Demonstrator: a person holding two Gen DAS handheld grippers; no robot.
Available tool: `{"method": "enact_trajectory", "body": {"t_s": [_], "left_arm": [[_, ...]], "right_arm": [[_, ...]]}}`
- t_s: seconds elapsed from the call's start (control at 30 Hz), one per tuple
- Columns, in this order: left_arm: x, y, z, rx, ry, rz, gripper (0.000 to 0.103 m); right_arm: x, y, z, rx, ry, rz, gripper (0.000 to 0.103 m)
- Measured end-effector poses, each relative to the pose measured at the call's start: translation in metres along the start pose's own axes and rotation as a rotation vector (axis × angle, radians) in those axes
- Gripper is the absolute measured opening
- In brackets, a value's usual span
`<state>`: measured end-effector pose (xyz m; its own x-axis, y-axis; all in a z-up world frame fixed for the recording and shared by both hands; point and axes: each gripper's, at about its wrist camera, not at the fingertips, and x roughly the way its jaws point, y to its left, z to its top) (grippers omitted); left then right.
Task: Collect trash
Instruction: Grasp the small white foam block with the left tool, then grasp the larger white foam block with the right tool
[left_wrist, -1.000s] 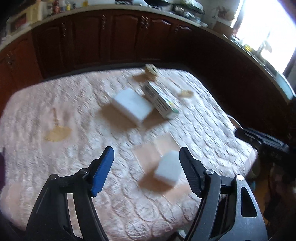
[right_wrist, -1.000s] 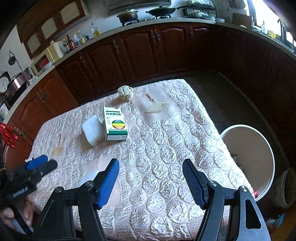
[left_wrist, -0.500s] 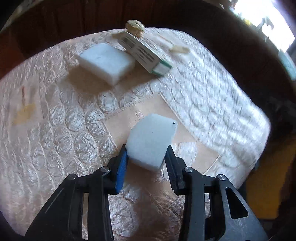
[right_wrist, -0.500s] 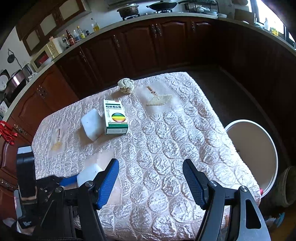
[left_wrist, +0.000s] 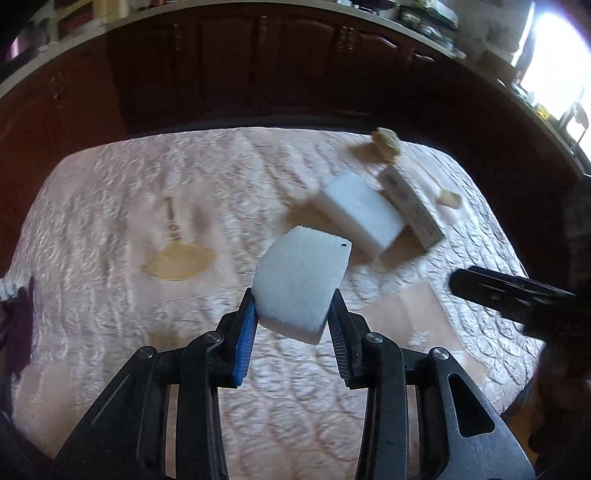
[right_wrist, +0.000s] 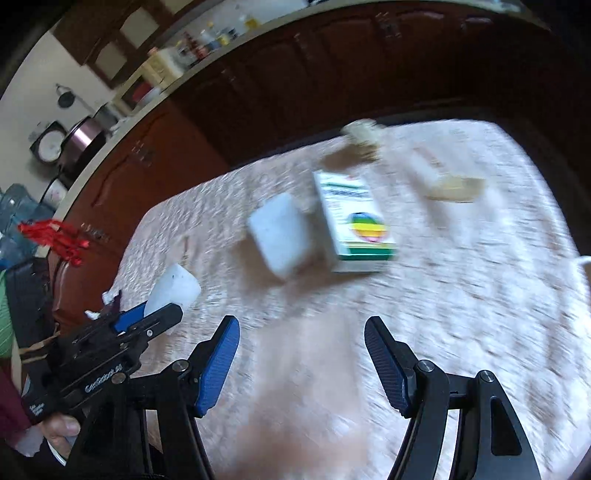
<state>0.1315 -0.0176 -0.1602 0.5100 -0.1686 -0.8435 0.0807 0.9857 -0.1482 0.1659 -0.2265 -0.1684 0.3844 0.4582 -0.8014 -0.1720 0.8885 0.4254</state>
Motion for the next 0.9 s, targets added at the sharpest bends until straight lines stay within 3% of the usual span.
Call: {"method": "enact_trajectory", "body": {"t_s": [0.17, 0.33, 0.47, 0.7, 0.9], "left_arm": [[0.0, 0.023, 0.001, -0.042, 0.003, 0.012, 0.035], [0.006, 0.035, 0.005, -0.081, 0.005, 0.009, 0.035], [0.011, 0.047, 0.007, -0.116, 0.013, 0.006, 0.035], [0.013, 0.059, 0.006, -0.139, 0.024, 0.005, 0.035], [0.013, 0.06, 0.003, -0.149, 0.025, 0.001, 0.035]], "right_arm": [[0.056, 0.004, 0.025, 0.003, 0.072, 0.017, 0.069], [0.062, -0.006, 0.051, -0.016, 0.01, -0.182, 0.069], [0.067, 0.005, 0.063, -0.057, 0.014, -0.136, 0.069], [0.083, 0.051, 0.068, -0.215, 0.002, -0.153, 0.069], [0.122, 0.054, 0.075, -0.313, 0.101, -0.214, 0.069]]}}
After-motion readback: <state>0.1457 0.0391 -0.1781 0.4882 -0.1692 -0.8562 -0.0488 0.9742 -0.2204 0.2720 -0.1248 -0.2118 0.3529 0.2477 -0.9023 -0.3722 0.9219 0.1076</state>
